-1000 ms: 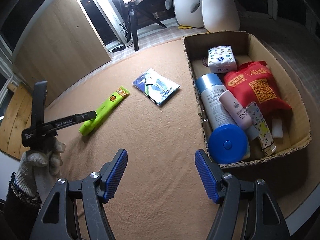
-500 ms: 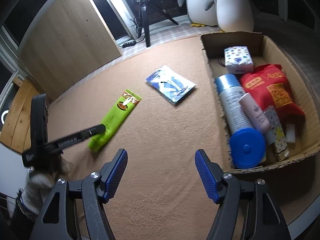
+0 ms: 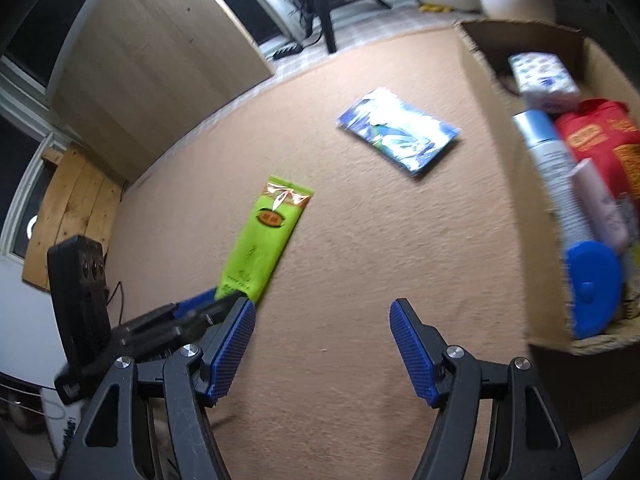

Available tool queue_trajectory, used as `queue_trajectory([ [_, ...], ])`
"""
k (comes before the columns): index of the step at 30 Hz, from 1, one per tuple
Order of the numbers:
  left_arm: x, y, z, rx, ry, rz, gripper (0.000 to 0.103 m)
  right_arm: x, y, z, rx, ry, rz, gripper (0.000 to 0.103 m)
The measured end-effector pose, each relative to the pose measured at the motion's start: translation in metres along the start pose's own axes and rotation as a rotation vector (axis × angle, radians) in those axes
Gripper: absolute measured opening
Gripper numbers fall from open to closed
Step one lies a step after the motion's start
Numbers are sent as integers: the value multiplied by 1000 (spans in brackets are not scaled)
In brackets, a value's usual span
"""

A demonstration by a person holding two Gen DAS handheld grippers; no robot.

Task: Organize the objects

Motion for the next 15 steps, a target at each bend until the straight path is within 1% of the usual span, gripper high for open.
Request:
queue_trajectory([
  [4, -10, 8, -4, 6, -11, 41, 46, -1, -11, 17, 42, -53, -5, 66],
  [7, -15, 13, -5, -5, -16, 60, 46, -3, -18, 31, 66, -93, 3, 67],
  [11, -16, 15, -5, -32, -18, 55, 46, -3, -24, 44, 90, -126, 8, 67],
  [15, -11, 13, -4, -24, -4, 43, 49, -1, -27, 53, 91, -145, 16, 66],
])
Point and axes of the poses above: each gripper's, at about its wrist camera, not at the fingertips, and z roughly the way its jaws point, y to its right, x to its top, the point moved 3 cm from there along z, roughly the way its jaws point, and after that the axes turned 5 degrees about y, right-handed, at the moved point
